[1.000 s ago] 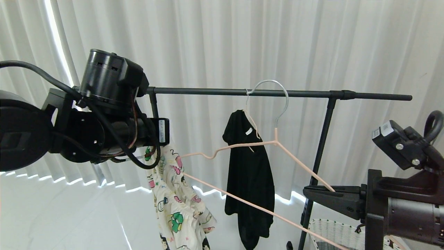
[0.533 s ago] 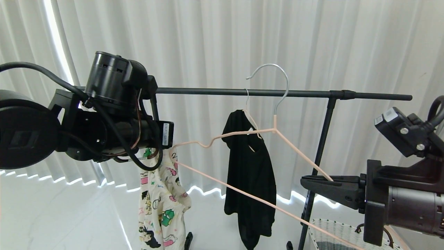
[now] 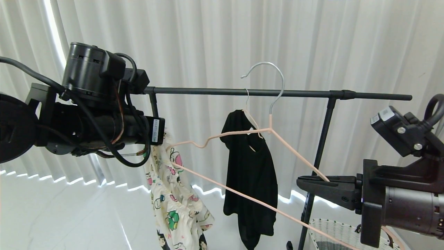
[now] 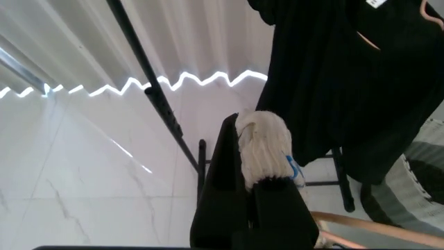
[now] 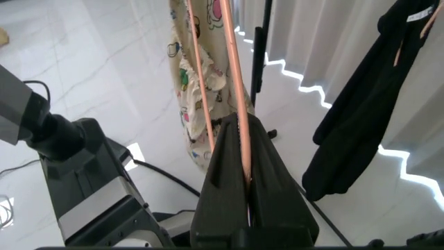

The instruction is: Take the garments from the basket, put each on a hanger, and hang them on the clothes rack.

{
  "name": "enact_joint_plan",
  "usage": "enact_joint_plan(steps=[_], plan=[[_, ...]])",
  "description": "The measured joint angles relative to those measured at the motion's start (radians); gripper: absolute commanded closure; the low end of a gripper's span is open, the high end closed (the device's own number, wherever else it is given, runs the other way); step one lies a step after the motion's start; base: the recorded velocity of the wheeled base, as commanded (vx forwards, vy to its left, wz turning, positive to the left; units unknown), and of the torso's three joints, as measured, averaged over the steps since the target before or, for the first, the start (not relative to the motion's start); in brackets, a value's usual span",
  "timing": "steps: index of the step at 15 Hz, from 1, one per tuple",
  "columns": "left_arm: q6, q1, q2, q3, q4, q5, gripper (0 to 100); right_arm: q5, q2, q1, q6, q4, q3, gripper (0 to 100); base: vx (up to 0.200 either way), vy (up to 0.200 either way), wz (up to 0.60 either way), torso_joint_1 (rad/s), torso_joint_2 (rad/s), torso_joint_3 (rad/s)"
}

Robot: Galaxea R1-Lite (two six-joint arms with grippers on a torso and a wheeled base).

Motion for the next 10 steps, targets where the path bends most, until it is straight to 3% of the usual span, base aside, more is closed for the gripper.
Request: enact_joint_plan(steps=[10], plan=[[-0.001,0.031,-0.004,0.004,-0.031,0.004,100,-0.001,0.020,0.020,0.000,-0.001,-0.033,100,0.000,0.000,0.00,0.000,0.00,0.000]])
